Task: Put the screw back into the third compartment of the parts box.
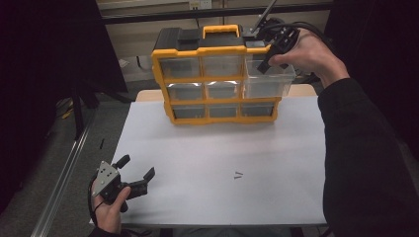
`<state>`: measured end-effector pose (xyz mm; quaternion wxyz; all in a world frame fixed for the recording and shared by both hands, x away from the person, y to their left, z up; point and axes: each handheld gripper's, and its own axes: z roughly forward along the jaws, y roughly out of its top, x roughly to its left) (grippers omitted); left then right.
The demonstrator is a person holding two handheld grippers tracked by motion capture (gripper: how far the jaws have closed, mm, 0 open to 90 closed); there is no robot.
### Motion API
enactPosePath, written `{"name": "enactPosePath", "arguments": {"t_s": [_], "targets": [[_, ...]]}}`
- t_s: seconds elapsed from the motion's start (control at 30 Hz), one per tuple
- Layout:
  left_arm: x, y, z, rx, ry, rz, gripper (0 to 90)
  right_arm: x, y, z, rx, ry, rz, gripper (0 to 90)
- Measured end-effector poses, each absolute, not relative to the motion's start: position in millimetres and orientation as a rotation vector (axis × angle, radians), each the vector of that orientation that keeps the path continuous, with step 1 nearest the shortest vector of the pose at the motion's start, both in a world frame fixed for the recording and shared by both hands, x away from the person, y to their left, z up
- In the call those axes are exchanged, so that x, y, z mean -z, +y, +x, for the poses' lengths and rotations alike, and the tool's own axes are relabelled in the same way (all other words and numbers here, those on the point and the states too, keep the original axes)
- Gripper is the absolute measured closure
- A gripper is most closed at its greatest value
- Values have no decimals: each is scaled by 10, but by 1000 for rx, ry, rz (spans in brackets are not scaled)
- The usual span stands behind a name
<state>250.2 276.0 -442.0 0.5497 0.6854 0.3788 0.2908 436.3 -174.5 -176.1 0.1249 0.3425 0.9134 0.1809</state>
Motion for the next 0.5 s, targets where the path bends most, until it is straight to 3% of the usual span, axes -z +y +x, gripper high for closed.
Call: {"name": "enactPosePath", "arguments": {"t_s": [0.5], "targets": [[4425,2753,2507,-679,902,1610,26,1947,-1845,4561,-404,2699,1099,875]]}}
